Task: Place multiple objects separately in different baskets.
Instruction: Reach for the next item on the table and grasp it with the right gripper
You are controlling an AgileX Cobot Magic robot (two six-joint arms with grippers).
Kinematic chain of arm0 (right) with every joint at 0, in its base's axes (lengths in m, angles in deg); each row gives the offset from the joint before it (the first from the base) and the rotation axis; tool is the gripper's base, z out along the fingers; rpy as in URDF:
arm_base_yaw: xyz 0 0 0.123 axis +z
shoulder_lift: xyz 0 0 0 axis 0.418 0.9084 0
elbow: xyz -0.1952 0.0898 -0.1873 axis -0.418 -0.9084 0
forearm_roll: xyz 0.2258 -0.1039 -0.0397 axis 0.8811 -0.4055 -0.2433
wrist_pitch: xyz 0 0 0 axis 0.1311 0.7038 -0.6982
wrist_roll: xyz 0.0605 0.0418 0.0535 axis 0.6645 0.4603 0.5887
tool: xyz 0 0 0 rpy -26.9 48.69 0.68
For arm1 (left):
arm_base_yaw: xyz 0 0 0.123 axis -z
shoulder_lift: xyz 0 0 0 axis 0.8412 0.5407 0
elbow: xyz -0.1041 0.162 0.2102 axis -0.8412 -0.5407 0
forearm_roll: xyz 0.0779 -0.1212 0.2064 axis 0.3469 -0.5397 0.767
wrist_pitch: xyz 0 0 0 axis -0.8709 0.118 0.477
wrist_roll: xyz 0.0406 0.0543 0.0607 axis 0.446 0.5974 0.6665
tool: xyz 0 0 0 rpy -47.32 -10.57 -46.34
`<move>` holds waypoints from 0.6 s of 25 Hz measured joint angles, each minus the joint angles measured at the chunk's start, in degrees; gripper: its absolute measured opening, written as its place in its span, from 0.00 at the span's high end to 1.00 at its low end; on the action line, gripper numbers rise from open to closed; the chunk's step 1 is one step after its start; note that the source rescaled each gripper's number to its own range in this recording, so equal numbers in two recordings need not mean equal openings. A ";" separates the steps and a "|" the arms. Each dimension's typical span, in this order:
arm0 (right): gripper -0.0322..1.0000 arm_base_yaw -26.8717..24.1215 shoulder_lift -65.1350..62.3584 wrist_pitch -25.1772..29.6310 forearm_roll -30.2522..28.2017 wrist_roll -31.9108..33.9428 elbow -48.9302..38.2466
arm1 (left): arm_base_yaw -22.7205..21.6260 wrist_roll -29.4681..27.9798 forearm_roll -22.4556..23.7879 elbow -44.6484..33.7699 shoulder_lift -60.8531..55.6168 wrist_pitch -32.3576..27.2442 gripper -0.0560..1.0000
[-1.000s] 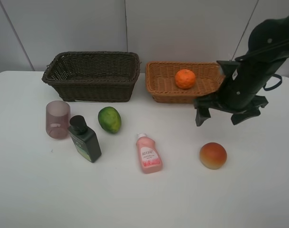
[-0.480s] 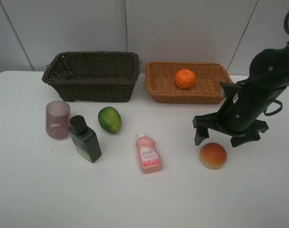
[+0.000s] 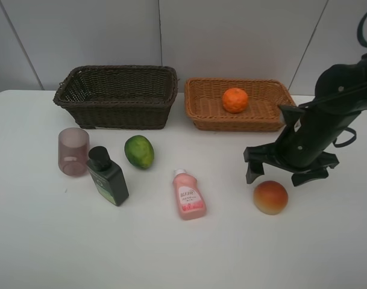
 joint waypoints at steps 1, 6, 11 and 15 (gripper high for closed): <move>0.00 0.04 0.77 0.05 0.00 0.00 0.00 | 0.00 0.00 0.00 0.00 0.00 0.00 0.08; 0.00 0.77 3.83 0.33 0.00 0.00 -0.18 | 0.00 0.00 0.00 0.00 0.00 0.00 0.08; 0.00 0.77 5.02 0.32 -0.06 -0.10 -0.18 | 0.00 0.00 0.00 0.00 0.00 0.00 0.08; 0.00 0.77 7.20 0.69 -0.06 -0.45 -0.18 | 0.00 0.00 0.00 0.00 0.00 0.00 0.08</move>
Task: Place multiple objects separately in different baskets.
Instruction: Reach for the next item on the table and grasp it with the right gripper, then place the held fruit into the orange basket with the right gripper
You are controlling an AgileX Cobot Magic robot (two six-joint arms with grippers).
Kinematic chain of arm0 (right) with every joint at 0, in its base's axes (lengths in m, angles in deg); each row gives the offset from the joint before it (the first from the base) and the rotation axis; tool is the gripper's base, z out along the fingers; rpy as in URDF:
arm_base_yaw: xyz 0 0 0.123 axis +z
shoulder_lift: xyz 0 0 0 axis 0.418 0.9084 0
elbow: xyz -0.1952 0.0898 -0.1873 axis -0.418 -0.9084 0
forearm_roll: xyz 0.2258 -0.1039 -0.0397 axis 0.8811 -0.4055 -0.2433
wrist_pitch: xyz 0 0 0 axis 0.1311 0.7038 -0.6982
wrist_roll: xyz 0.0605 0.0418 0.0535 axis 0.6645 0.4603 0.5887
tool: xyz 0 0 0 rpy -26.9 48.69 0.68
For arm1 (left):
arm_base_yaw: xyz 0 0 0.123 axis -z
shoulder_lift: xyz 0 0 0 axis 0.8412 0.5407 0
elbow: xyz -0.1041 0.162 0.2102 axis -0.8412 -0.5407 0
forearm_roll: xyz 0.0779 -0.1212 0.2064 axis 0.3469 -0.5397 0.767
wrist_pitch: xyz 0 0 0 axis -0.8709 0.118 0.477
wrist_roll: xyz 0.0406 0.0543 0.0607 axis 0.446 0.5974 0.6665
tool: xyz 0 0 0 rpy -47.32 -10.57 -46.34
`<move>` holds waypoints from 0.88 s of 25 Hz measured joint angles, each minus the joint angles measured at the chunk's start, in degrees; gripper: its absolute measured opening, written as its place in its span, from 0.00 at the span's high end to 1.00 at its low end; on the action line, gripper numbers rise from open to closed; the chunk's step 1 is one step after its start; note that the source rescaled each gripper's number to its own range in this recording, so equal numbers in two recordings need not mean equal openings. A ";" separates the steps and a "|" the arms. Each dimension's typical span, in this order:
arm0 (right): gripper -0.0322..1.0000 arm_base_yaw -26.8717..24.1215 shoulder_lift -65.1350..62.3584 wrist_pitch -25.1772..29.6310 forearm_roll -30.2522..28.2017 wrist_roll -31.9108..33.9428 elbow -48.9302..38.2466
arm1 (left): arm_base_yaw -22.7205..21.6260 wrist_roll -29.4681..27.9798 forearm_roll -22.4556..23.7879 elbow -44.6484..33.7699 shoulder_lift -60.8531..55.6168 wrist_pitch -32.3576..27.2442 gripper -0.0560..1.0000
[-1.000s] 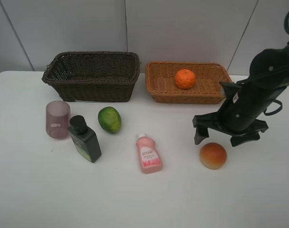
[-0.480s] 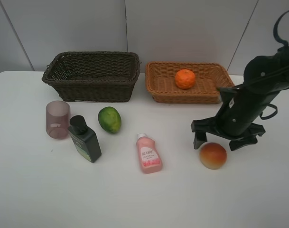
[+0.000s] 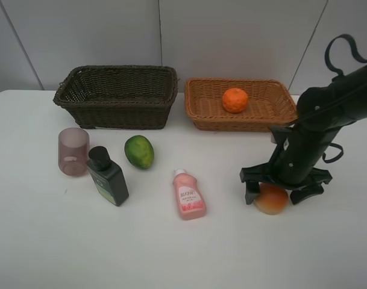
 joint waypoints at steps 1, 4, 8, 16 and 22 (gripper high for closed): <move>0.00 0.00 0.54 0.00 0.00 0.00 0.00 | 0.00 0.00 0.00 0.00 0.00 0.00 0.08; 0.00 0.00 0.71 -0.14 -0.05 0.00 0.00 | 0.00 0.00 0.00 0.00 0.00 0.00 0.08; 0.05 0.00 0.71 -0.42 -0.05 0.00 0.00 | 0.00 0.00 0.00 0.00 0.00 0.00 0.08; 0.76 0.00 0.91 -0.80 0.01 0.00 0.00 | 0.00 0.00 0.00 0.00 0.00 0.00 0.08; 0.76 0.00 0.91 -0.80 0.02 0.00 0.00 | 0.00 0.00 0.00 0.00 0.00 0.00 0.08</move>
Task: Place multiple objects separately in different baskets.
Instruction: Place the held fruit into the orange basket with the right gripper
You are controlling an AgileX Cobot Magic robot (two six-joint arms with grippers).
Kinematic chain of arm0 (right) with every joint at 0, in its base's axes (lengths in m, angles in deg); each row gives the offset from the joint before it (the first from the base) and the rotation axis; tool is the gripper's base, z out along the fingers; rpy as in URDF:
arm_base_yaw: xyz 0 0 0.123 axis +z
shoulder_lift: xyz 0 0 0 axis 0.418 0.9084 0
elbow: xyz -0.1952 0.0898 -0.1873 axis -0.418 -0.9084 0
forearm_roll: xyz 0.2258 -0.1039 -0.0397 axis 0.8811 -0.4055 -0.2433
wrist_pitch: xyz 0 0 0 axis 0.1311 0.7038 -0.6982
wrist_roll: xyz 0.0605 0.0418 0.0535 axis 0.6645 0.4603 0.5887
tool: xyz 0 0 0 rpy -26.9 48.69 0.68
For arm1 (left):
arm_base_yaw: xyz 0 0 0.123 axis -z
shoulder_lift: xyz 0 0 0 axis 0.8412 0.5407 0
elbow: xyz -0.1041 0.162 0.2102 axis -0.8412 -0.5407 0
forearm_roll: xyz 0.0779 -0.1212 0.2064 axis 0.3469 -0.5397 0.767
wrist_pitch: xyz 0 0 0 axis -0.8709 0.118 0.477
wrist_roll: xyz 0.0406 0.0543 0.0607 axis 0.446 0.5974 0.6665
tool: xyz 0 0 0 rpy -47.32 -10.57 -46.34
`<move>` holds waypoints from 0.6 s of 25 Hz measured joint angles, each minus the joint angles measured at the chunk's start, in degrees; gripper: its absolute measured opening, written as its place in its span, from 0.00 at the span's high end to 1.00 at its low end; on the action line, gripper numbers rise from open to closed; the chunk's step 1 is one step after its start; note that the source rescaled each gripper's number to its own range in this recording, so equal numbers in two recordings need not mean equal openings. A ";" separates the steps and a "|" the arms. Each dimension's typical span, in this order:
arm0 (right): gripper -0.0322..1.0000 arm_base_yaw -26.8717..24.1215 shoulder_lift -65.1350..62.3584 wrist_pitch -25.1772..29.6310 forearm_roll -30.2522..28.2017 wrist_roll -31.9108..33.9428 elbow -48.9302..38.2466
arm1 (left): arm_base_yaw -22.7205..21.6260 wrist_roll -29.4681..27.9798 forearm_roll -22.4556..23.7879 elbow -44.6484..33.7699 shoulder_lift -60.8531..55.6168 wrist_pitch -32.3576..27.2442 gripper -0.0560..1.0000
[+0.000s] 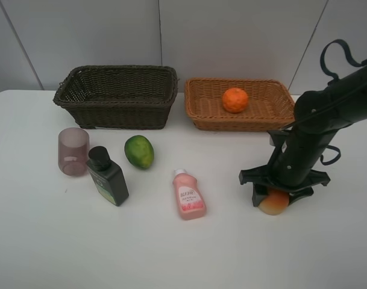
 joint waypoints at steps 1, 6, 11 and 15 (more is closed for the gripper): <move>0.76 0.00 0.00 0.00 0.00 0.00 0.00 | 0.00 0.00 0.00 0.00 0.00 0.00 0.08; 0.76 0.00 0.00 0.00 0.00 0.00 0.00 | 0.00 0.00 0.00 0.00 0.00 0.00 0.08; 0.76 0.00 0.00 0.00 0.00 0.00 0.00 | 0.00 0.00 0.00 0.00 0.00 0.00 0.08; 0.76 0.00 0.00 0.00 0.05 0.00 0.00 | 0.00 0.00 0.00 0.00 0.00 0.00 0.08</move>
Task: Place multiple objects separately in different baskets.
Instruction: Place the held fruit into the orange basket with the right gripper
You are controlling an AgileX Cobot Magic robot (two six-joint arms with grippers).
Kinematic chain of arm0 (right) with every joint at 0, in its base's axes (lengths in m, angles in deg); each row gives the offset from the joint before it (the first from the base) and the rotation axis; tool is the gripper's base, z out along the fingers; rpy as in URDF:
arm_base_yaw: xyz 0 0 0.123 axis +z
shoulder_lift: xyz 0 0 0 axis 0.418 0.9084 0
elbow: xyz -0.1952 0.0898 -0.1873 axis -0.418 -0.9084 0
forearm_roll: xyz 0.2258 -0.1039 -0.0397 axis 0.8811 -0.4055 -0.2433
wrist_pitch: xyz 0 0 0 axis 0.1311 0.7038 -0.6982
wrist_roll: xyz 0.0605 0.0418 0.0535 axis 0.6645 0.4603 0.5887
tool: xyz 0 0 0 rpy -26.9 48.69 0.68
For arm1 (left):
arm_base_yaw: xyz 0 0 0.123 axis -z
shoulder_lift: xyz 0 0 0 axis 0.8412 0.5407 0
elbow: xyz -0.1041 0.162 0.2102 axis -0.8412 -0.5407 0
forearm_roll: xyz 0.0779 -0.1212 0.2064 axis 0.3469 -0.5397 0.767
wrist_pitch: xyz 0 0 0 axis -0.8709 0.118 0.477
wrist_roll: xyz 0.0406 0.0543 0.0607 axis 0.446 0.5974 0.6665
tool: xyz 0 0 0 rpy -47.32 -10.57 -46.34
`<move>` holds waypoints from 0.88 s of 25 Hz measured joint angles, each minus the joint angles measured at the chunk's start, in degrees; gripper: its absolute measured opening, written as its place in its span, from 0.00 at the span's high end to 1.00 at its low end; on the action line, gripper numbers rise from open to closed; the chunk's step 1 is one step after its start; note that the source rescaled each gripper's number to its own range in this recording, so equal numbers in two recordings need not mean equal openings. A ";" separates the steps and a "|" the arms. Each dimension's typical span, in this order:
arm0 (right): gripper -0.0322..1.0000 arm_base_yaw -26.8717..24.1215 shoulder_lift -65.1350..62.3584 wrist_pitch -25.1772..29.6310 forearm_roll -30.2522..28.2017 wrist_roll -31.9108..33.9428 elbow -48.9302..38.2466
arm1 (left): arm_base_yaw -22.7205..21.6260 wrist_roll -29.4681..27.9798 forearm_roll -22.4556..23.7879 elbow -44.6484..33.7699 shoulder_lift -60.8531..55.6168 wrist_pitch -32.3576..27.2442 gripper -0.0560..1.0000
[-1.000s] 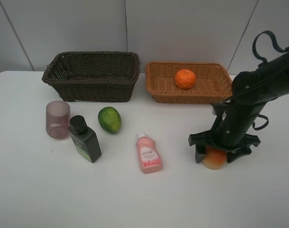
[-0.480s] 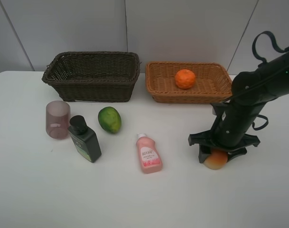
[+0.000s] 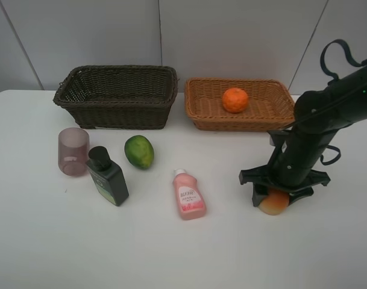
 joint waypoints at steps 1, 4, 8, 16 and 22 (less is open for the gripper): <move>0.76 0.00 0.00 0.00 0.00 0.00 0.00 | 0.00 0.00 0.00 0.00 0.00 0.00 0.08; 0.76 0.00 0.00 0.00 0.00 0.00 0.00 | 0.00 0.00 0.00 0.00 0.00 0.00 0.08; 0.76 0.00 0.00 0.00 0.00 0.00 0.00 | 0.00 0.00 0.00 0.00 0.00 0.00 0.08; 0.76 0.00 -3.21 5.20 -0.05 0.00 4.75 | 0.00 0.00 0.00 0.00 0.00 0.00 0.08; 0.76 0.00 -3.78 14.41 -1.15 -2.57 14.07 | 0.00 0.00 0.00 0.00 0.00 0.00 0.08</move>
